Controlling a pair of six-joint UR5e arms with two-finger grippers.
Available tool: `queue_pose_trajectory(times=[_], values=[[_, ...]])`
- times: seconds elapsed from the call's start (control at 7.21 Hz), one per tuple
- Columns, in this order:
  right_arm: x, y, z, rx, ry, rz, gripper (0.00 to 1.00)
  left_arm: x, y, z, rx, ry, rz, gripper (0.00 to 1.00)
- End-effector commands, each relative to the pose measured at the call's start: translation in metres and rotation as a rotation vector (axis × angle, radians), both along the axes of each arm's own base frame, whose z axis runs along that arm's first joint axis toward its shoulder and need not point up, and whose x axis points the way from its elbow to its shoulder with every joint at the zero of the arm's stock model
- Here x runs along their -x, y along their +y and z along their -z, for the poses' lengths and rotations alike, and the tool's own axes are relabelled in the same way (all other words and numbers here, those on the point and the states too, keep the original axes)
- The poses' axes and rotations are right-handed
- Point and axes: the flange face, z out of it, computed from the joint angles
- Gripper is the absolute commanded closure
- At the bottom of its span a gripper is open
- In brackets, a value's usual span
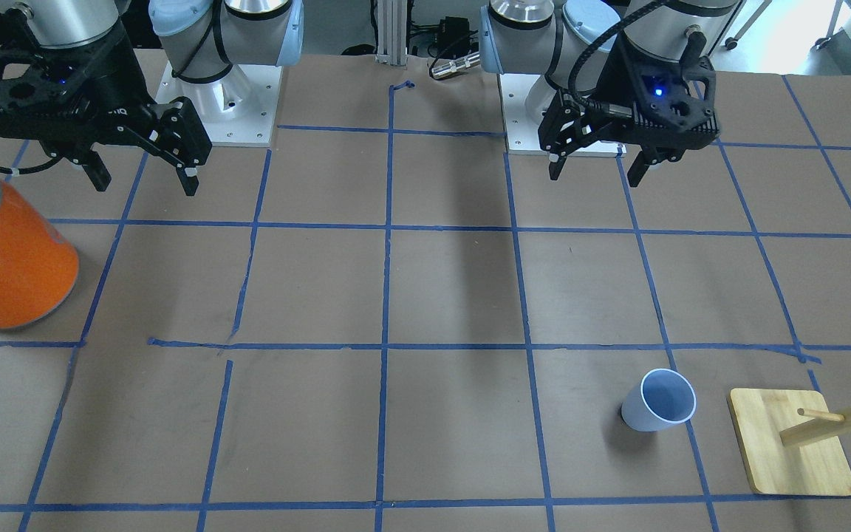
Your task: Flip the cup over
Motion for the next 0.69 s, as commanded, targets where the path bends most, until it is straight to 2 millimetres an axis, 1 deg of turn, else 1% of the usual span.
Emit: queue_pose_trajectory(times=[0.0, 0.55], values=[[0.0000, 0.0000, 0.0000, 0.000, 0.000, 0.000, 0.00, -0.0015, 0.0020, 0.0033, -0.010, 0.000, -0.012, 0.00], [-0.0003, -0.0006, 0.0007, -0.001, -0.004, 0.002, 0.00, -0.0016, 0.0005, 0.0043, -0.008, -0.001, -0.012, 0.00]])
